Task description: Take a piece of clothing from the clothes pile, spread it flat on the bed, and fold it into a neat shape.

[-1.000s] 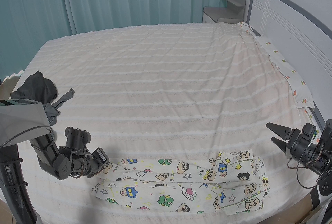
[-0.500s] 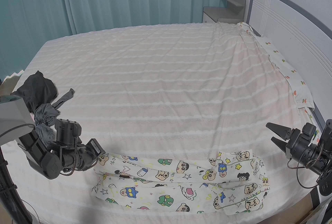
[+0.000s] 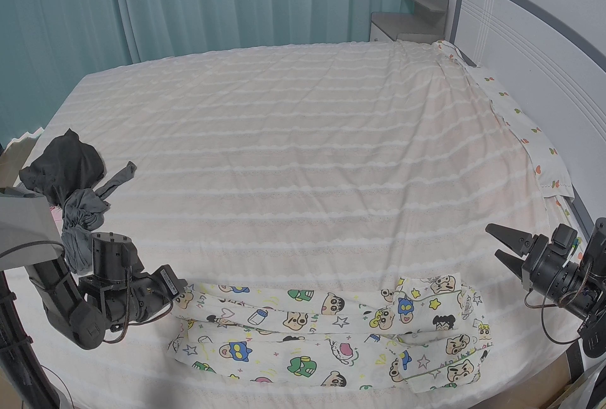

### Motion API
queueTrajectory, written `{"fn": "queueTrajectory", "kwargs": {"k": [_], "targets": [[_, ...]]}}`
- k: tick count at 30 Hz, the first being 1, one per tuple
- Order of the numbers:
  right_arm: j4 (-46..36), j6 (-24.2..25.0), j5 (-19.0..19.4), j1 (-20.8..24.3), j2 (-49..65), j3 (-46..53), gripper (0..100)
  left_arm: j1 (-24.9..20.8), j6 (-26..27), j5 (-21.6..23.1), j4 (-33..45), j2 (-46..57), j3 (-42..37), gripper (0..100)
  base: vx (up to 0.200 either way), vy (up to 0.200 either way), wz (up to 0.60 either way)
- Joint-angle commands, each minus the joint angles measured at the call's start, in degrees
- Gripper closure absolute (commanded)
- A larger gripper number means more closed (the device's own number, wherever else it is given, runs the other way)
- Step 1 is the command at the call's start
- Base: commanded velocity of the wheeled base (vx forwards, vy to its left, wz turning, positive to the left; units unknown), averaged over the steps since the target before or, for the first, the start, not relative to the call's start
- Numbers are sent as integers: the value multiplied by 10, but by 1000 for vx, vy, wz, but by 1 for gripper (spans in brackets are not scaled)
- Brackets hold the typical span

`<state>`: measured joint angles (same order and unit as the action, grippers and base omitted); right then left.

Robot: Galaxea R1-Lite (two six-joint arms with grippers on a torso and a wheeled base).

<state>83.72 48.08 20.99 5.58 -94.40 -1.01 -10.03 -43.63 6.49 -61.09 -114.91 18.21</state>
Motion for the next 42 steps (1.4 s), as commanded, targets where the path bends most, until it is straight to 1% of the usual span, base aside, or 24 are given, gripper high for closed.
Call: {"fn": "queueTrajectory", "kwargs": {"k": [1,6,7,14,16,17,23,25,28,31,32,34,38,42], "targets": [[0,0,0,0,-2,10,0,1,28,-2,-38,-61,-37,100,0,0,0],[0,1,0,0,-1,10,0,1,30,-2,-64,-96,-44,100,0,0,0],[0,1,0,0,-2,10,0,1,30,-2,-64,-98,-44,0,0,0,0],[-1,1,0,0,-1,10,0,22,32,-5,-64,-88,-48,0,0,0,0],[-1,1,0,0,0,10,0,39,37,-12,-70,-71,-56,0,0,0,0],[-1,1,0,0,0,10,0,40,37,-12,-71,-68,-56,0,0,0,0],[-1,1,0,0,6,10,0,36,37,-8,-71,21,-76,0,0,0,0],[-1,1,0,0,7,10,0,22,36,-6,-69,49,-75,0,0,0,0],[-5,1,0,0,7,10,0,-14,30,-2,-65,64,-78,0,0,0,0],[-5,1,0,0,8,10,0,-53,11,-2,-64,57,-81,0,0,0,0],[-5,1,0,0,8,10,0,-53,11,-2,-64,57,-81,0,0,0,0],[-5,1,0,0,7,10,0,-77,7,-4,-65,16,-76,0,0,0,0],[-5,1,0,0,7,10,0,-90,9,-9,-72,-44,-63,0,0,0,0],[-5,1,0,0,8,10,0,-90,12,-11,-73,-93,-55,0,0,0,0]]}}
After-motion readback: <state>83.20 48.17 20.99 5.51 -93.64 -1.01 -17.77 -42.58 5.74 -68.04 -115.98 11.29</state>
